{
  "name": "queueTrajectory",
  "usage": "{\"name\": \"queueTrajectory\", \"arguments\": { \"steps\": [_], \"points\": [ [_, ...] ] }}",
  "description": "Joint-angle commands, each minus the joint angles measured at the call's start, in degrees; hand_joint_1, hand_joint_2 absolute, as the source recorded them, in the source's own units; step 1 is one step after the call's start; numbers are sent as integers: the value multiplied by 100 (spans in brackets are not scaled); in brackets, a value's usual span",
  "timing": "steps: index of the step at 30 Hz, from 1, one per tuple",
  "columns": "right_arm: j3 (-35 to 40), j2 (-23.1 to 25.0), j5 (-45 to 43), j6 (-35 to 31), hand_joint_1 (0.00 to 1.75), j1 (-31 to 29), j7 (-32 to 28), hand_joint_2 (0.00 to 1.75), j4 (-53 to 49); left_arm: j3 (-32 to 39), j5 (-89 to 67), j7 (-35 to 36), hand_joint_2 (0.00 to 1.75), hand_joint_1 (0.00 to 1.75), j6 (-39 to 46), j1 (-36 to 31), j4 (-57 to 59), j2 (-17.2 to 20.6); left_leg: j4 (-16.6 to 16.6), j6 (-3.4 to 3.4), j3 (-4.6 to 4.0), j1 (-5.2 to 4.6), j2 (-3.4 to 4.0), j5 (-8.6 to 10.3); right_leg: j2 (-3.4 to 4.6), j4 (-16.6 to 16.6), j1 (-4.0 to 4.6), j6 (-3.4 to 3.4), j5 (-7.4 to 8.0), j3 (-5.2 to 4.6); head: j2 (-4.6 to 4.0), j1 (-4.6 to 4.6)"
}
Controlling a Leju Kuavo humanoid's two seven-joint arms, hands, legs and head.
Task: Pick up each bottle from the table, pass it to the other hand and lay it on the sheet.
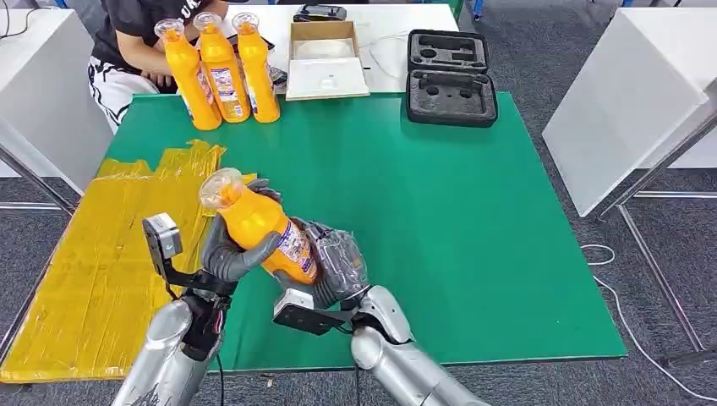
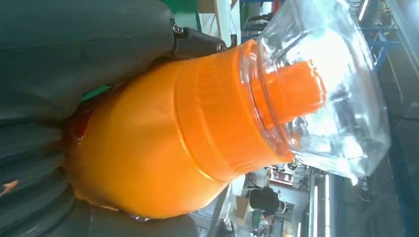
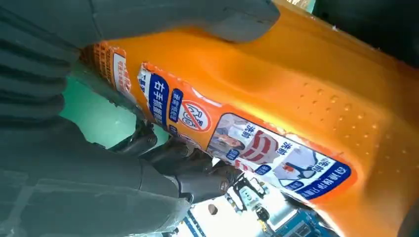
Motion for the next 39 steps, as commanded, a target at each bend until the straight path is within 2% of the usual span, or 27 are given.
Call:
{"name": "queueTrajectory", "arguments": {
  "steps": [1, 11, 16, 17, 18, 25, 30, 32, 34, 36, 39],
  "points": [
    [179, -65, -43, -41, 175, -373, 41, 175, 369, -22, -20, 44, 175, 175, -50, -154, 152, 108, 7, -17, 31, 5, 15, -16, 0, 1, 7, -5, -13, 33, 0, 0],
    [158, -32, -40, -51, 175, -409, 89, 175, 420, 114, -22, 43, 175, 175, -16, -104, 88, 67, 3, -13, 20, 3, 11, -9, 0, 0, 4, -3, -7, 21, 0, 2],
    [84, -133, 9, -93, 175, -205, 137, 175, 61, 163, -16, 45, 175, 175, -1, -9, -48, 82, 6, -17, 32, 5, 13, -17, -1, 0, 7, -4, -14, 35, 0, 0],
    [44, -153, 17, -130, 127, -128, 118, 175, -42, 180, -14, 45, 175, 175, 6, 25, -68, 74, 1, -14, 26, 4, 11, -12, -1, -3, 5, -3, -10, 28, 0, 2],
    [8, -183, 21, -170, 0, -29, 85, 175, -172, 196, -21, 31, 175, 175, 21, 64, -88, 73, 4, -17, 35, 5, 12, -18, -3, -2, 6, -4, -15, 38, 0, 0],
    [-136, -313, 131, -80, 0, 250, 131, 175, -897, 391, -63, -34, 175, 175, 130, 119, -196, 59, 0, -9, 9, 3, 3, -4, -5, -3, 3, -2, -4, 9, 0, 0],
    [-318, -533, 101, -42, 0, 557, 120, 175, -1714, 677, -298, -172, 175, 175, 542, 161, -262, -22, 7, -17, 29, 5, 6, -17, -10, -1, 6, -4, -16, 33, 0, 0],
    [-418, -634, 145, -67, 0, 748, 114, 175, -2166, 786, -727, -425, 175, 175, 860, 126, -310, -10, 1, -10, 7, 3, -5, -5, -14, -2, 3, -2, -8, 10, 0, 2],
    [-651, -726, 319, -179, 0, 1083, 172, 175, -2802, 790, -2195, -561, 175, 175, 2015, 77, -368, 12, 2, -10, 8, 3, -7, -6, -17, -2, 3, -2, -9, 12, 0, 0],
    [-797, -820, 333, -248, 0, 1195, 195, 175, -3095, 886, -2750, -578, 175, 175, 2395, 13, -354, -28, 4, -10, 10, 4, -12, -8, -22, -2, 4, -2, -13, 17, 0, 0],
    [-815, -833, 335, -247, 0, 1198, 200, 175, -3110, 895, -2754, -577, 175, 175, 2395, -2, -349, -32, 5, -11, 13, 4, -8, -9, -19, -2, 4, -2, -12, 19, 0, 2]
  ]
}}
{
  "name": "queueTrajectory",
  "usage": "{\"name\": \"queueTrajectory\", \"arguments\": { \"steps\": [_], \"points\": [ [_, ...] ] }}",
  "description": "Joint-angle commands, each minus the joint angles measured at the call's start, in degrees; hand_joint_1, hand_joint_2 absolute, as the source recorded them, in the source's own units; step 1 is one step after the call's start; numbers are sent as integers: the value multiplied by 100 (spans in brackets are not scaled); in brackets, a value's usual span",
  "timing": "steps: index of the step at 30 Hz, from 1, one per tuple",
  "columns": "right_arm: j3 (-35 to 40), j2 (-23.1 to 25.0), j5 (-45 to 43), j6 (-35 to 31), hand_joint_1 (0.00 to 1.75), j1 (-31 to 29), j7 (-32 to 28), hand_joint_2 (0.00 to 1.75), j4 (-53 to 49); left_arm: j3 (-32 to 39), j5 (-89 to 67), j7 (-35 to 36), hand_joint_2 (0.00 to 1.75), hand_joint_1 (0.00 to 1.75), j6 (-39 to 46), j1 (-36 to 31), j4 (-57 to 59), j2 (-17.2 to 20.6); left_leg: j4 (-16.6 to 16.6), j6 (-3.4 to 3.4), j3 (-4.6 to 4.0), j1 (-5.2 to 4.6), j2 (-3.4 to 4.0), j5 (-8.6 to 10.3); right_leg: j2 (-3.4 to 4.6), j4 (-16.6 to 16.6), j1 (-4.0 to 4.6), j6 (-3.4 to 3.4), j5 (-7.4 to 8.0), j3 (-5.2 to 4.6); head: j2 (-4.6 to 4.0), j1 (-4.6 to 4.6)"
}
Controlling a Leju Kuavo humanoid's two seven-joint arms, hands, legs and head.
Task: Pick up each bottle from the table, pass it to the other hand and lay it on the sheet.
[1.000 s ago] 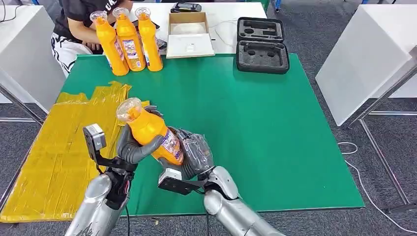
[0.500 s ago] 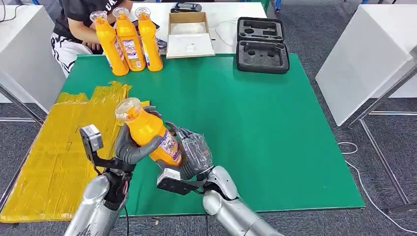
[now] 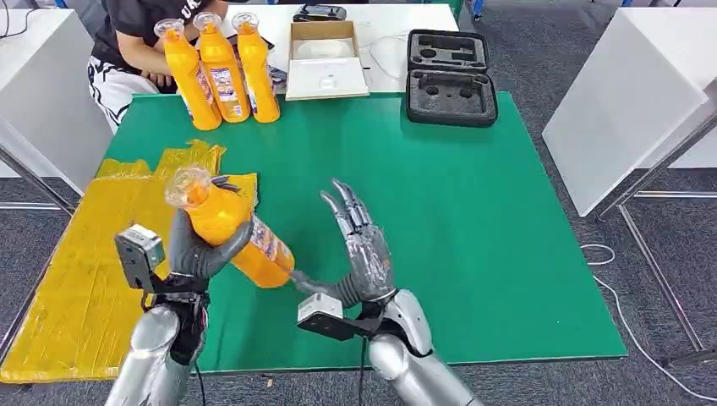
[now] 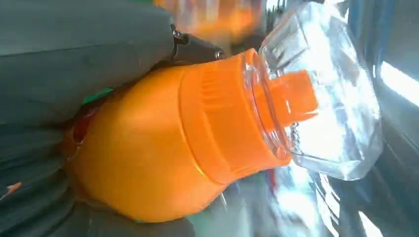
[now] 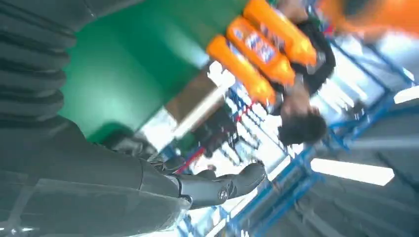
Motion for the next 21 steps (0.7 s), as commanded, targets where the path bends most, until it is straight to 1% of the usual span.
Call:
{"name": "queueTrajectory", "arguments": {
  "steps": [1, 2, 3, 4, 5, 6, 7, 8, 9, 11, 12, 13, 14, 15, 16, 17, 18, 19, 20, 21],
  "points": [
    [-393, -428, 24, -92, 0, 311, 66, 175, -1035, 290, -728, -35, 175, 175, 512, -260, 92, -36, 10, -15, 27, 5, -5, -17, -20, 3, 7, -3, -19, 36, 0, 0],
    [-435, -398, 38, -192, 0, 278, 69, 175, -989, 246, -1575, -29, 175, 175, 1257, -337, 198, -27, 3, -10, 12, 5, -1, -7, -11, -2, 6, -2, -8, 17, 0, 2],
    [-479, -448, 35, -254, 0, 290, 88, 175, -1073, 238, -2142, 41, 175, 175, 1670, -446, 278, -28, 16, -21, 42, 8, 3, -26, -17, 4, 11, -5, -26, 51, 0, 0],
    [-529, -472, 20, -295, 0, 333, 102, 175, -1154, 199, -2625, 81, 175, 175, 1929, -505, 342, 7, 19, -25, 50, 8, 2, -31, -21, 7, 11, -6, -32, 61, 0, 2],
    [-590, -511, 4, -332, 0, 405, 110, 175, -1267, 173, -2748, 47, 175, 175, 1926, -540, 349, 33, 21, -27, 48, 9, 0, -29, -24, 9, 12, -6, -31, 60, 0, 0],
    [-681, -561, -77, -389, 0, 532, 95, 175, -1456, 83, -3552, 58, 175, 173, 2347, -583, 412, 70, 12, -19, 25, 7, -15, -13, -33, 6, 8, -4, -20, 38, 0, 0],
    [-718, -592, -152, -395, 0, 594, 73, 175, -1554, -8, -4222, 230, 175, 171, 2502, -628, 518, 120, 17, -23, 32, 9, -18, -18, -39, 9, 11, -6, -27, 47, 0, 2],
    [-755, -621, -228, -387, 0, 640, 58, 175, -1633, -53, -4558, 327, 175, 173, 2546, -662, 576, 101, 4, -14, 17, 5, -22, -5, -36, 0, 6, -3, -14, 25, 0, 0],
    [-762, -634, -239, -380, 0, 649, 53, 175, -1649, -64, -4579, 337, 175, 173, 2548, -669, 599, 83, 5, -17, 29, 6, -22, -11, -39, -1, 8, -4, -20, 42, 0, 0],
    [-762, -634, -239, -380, 0, 649, 53, 175, -1649, -64, -4579, 337, 175, 173, 2548, -669, 599, 83, -1, -6, 15, 0, -9, -2, -22, -4, 1, 0, -8, 21, 0, 2],
    [-764, -624, -240, -382, 0, 650, 53, 175, -1652, -68, -4591, 342, 175, 173, 2553, -674, 626, 74, 2, -10, 27, 2, -8, -9, -25, -5, 3, -1, -14, 36, 0, 0],
    [-764, -624, -240, -382, 0, 650, 53, 175, -1652, -68, -4591, 342, 175, 173, 2553, -674, 626, 74, 1, -8, 18, 1, 1, -5, -14, -4, 2, 0, -7, 22, 0, 0],
    [-774, -602, -273, -374, 0, 638, 51, 175, -1636, -112, -5211, 498, 175, 175, 2778, -718, 744, 121, 5, -13, 30, 3, 5, -14, -14, -2, 5, -2, -14, 36, 0, 0],
    [-796, -622, -397, -313, 0, 626, 45, 175, -1678, -187, -5907, 730, 175, 175, 2826, -820, 952, 146, 3, -10, 20, 2, 7, -9, -12, -3, 4, -1, -8, 24, 0, 0],
    [-815, -638, -481, -278, 0, 611, 33, 175, -1712, -257, -6405, 879, 175, 173, 2857, -915, 1161, 165, 3, -15, 33, 3, 2, -12, -21, -2, 5, -2, -15, 38, 0, 0],
    [-839, -644, -532, -255, 0, 585, 27, 175, -1733, -300, -6977, 1144, 175, 171, 2914, -1031, 1418, 183, 2, -13, 25, 2, -8, -6, -29, -2, 4, -2, -12, 30, 0, 0],
    [-856, -668, -652, -205, 0, 525, 2, 175, -1761, -430, -7876, 1448, 175, 171, 2990, -1234, 1876, 239, 4, -16, 32, 3, -13, -9, -36, 0, 4, -3, -17, 40, 0, 0],
    [-872, -686, -706, -184, 0, 493, -7, 175, -1766, -461, -8045, 1497, 175, 169, 2999, -1349, 2173, 219, 1, -11, 21, 2, -18, -1, -37, -3, 3, -1, -8, 28, 0, 0],
    [-885, -700, -770, -153, 0, 478, -25, 175, -1785, -509, -8259, 1544, 175, 169, 3017, -1442, 2427, 227, 2, -15, 30, 1, -20, -4, -40, -1, 3, -2, -12, 38, 0, -2],
    [-905, -711, -824, -127, 0, 481, -49, 175, -1817, -528, -8360, 1551, 175, 175, 3007, -1542, 2717, 216, 1, -11, 22, 1, -10, -2, -28, -3, 2, -1, -6, 28, 0, 2]
  ]
}}
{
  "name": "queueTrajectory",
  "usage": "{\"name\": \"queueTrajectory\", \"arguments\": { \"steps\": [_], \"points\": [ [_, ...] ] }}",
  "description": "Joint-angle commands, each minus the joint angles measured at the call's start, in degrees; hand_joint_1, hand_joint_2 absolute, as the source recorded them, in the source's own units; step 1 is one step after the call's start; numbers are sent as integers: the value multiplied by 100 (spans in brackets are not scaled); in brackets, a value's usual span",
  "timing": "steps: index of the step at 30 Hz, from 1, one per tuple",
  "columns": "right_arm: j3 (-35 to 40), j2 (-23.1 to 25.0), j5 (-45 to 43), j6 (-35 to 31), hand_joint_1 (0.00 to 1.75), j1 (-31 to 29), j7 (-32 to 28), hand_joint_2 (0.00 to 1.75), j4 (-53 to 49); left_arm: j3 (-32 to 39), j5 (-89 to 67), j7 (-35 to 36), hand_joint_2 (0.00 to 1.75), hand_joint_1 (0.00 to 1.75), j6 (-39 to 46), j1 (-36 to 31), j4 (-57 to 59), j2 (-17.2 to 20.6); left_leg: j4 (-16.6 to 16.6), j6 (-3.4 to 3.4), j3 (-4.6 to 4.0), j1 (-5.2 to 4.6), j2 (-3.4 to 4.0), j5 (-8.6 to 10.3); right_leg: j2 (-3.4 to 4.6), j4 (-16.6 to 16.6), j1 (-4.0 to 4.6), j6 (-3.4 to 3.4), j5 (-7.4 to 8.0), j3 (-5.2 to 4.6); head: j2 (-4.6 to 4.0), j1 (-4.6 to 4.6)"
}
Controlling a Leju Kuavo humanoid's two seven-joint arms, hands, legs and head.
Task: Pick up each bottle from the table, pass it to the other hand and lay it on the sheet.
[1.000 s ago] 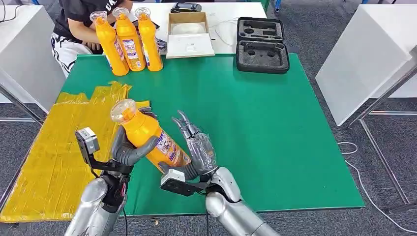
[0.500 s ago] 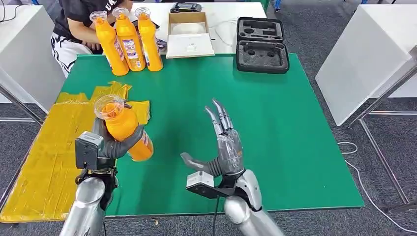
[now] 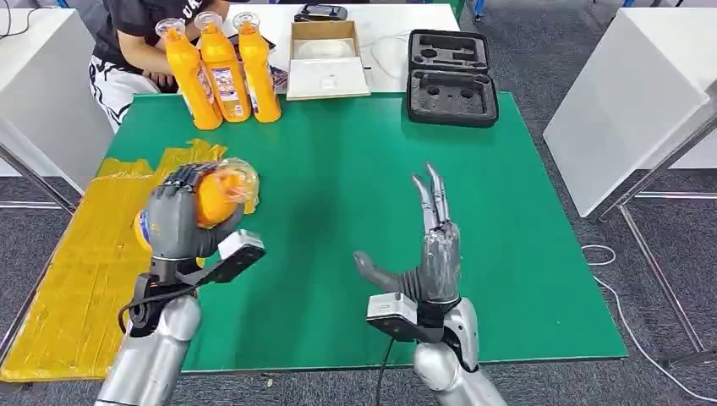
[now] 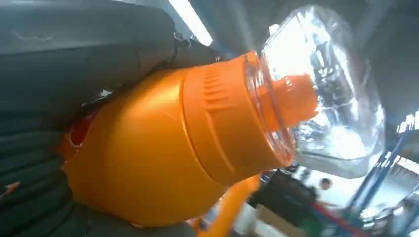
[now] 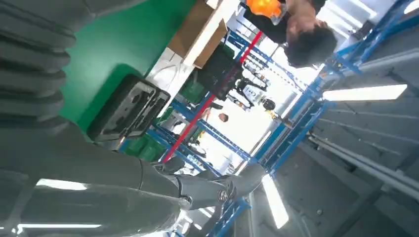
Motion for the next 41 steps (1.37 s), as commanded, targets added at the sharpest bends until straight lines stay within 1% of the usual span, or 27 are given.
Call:
{"name": "queueTrajectory", "arguments": {
  "steps": [1, 2, 3, 4, 6, 8, 9, 10, 11, 13, 14, 15, 16, 18, 19, 21, 27, 30, 31, 33, 34, 35, 36, 37, 38, 40, 41],
  "points": [
    [-224, -240, -414, 228, 0, -176, -104, 175, -193, -578, -1980, 701, 175, 171, 181, -1099, 2507, 217, -4, -8, 16, -1, -4, 1, -12, -3, 0, -1, -4, 21, 0, 2],
    [-219, -253, -470, 296, 0, -153, -121, 175, -219, -717, -1980, 863, 175, 173, 134, -1198, 2726, 315, 1, -15, 33, 3, 1, -7, -14, -3, 5, -3, -10, 40, 0, 2],
    [-226, -235, -481, 316, 0, -134, -153, 175, -229, -860, -1980, 1023, 175, 175, 221, -1326, 3062, 376, -3, -9, 18, 0, 2, -1, -9, -2, 1, -1, -3, 21, 0, 2],
    [-227, -224, -476, 313, 0, -121, -165, 175, -230, -822, -1980, 995, 175, 175, 320, -1371, 3212, 373, -1, -16, 35, 3, 1, -7, -16, -3, 4, -4, -10, 41, 0, 2],
    [-225, -222, -474, 310, 0, -118, -170, 175, -229, -802, -1980, 971, 175, 175, 361, -1385, 3265, 369, -4, -9, 22, 1, 4, -2, -9, -3, 2, -2, -3, 24, 0, 4],
    [-225, -222, -474, 310, 0, -118, -170, 175, -229, -802, -1980, 971, 175, 171, 361, -1385, 3265, 369, 2, -19, 40, 4, 11, -14, -8, 0, 6, -5, -13, 45, 0, 0],
    [-188, -216, -498, 358, 0, -170, -187, 175, -186, -789, -1980, 1048, 175, 171, 37, -1435, 3429, 429, 0, -12, 24, 4, 9, -7, -5, -2, 5, -2, -6, 28, 0, 2],
    [-165, -214, -524, 394, 0, -213, -184, 175, -153, -1082, -1980, 1390, 175, 166, 29, -1551, 3672, 588, 0, -10, 21, 2, 10, -6, -3, -1, 4, -1, -4, 23, 0, 2],
    [-146, -220, -543, 422, 0, -269, -171, 175, -97, -1201, -1980, 1559, 175, 164, 69, -1682, 4065, 653, 3, -16, 39, 4, 18, -15, 1, 0, 6, -4, -12, 42, 0, 2],
    [-116, -251, -586, 425, 0, -332, -157, 175, -40, -888, -1962, 1397, 175, 169, 156, -1798, 4527, 622, -3, -9, 20, 1, 16, -3, 5, -1, 2, -1, 0, 21, 0, 4],
    [-110, -264, -607, 421, 0, -332, -160, 175, -37, -826, -1929, 1374, 175, 168, 144, -1816, 4621, 650, 1, -15, 32, 4, 26, -10, 11, -1, 6, -3, -4, 33, 0, 0],
    [-96, -282, -643, 427, 0, -331, -164, 175, -32, -745, -1980, 1415, 175, 171, 140, -1875, 4830, 675, 0, -12, 25, 3, 28, -7, 13, 0, 5, -2, -1, 24, 0, 2],
    [-79, -295, -657, 421, 0, -322, -168, 175, -37, -648, -1980, 1428, 175, 171, 146, -1903, 4956, 685, 3, -17, 37, 6, 28, -13, 10, 0, 8, -4, -6, 38, 0, 2],
    [-44, -320, -665, 416, 0, -290, -167, 175, -65, -429, -1966, 1451, 175, 175, 141, -1924, 5139, 739, -2, -10, 18, 4, 20, -4, 8, -2, 6, -1, 0, 19, 0, 2],
    [-27, -330, -666, 422, 0, -267, -157, 175, -84, -404, -1980, 1548, 175, 175, 158, -1929, 5201, 796, 2, -15, 32, 7, 25, -12, 9, -1, 9, -3, -6, 34, 0, 2],
    [-23, -317, -658, 451, 0, -206, -118, 175, -132, -471, -1980, 1810, 175, 175, 126, -1943, 5309, 928, 3, -15, 31, 8, 32, -14, 16, 0, 10, -3, -5, 33, 0, 2],
    [-18, -310, -653, 453, 0, -193, -115, 175, -143, -464, -1980, 1805, 175, 175, 139, -1935, 5314, 960, 0, -10, 19, 6, 29, -7, 16, 0, 7, -1, 0, 19, 0, 2],
    [-60, -253, -574, 537, 0, -125, -39, 175, -196, -182, -1980, 1873, 175, 175, 53, -1877, 5260, 930, 0, -9, 14, 6, 21, -5, 9, 1, 7, -1, -1, 15, 0, 4],
    [-72, -219, -523, 612, 0, -77, -20, 175, -241, -159, -1980, 1998, 175, 175, 47, -1822, 5208, 983, 5, -15, 29, 9, 18, -14, 2, 3, 10, -4, -11, 34, 0, 2],
    [-50, -211, -483, 701, 0, -60, 10, 175, -250, -57, -1980, 1995, 175, 175, 26, -1738, 5118, 1032, -1, -8, 9, 4, 15, -4, 8, 0, 5, -1, -1, 12, 0, 2],
    [-39, -207, -471, 741, 0, -69, 27, 175, -231, -1, -1980, 1951, 175, 175, 23, -1685, 5059, 1036, 10, -21, 44, 9, 29, -26, 11, 5, 11, -5, -19, 49, 0, 4],
    [-34, -207, -470, 751, 0, -88, 29, 175, -203, 7, -1980, 1959, 175, 175, 33, -1656, 5019, 1041, 2, -12, 19, 6, 22, -11, 11, 2, 7, -3, -6, 23, 0, 2],
    [-20, -210, -472, 768, 0, -102, 30, 175, -180, 7, -1980, 1991, 175, 173, 40, -1636, 4993, 1034, 4, -16, 27, 6, 24, -16, 11, 3, 8, -4, -11, 32, 0, 4],
    [-1, -215, -477, 769, 0, -128, 26, 175, -132, 121, -1980, 1913, 175, 106, 73, -1583, 4919, 993, 2, -14, 24, 6, 22, -13, 10, 2, 8, -4, -8, 28, 0, 2],
    [17, -224, -482, 767, 0, -130, 19, 175, -107, 165, -1980, 1856, 175, 0, 133, -1528, 4856, 967, -2, -10, 13, 4, 17, -6, 8, 0, 5, -2, -3, 17, 0, 4],
    [44, -231, -495, 766, 0, -135, 8, 175, -63, 447, -1970, 1654, 175, 0, 130, -1448, 4810, 858, 0, -13, 21, 4, 17, -10, 6, 1, 6, -3, -7, 26, 0, 2],
    [44, -231, -495, 766, 0, -135, 8, 175, -63, 447, -1970, 1654, 175, 0, 130, -1448, 4810, 858, -1, -9, 13, 5, 13, -6, 4, -1, 6, -2, -3, 18, 0, 4]
  ]
}}
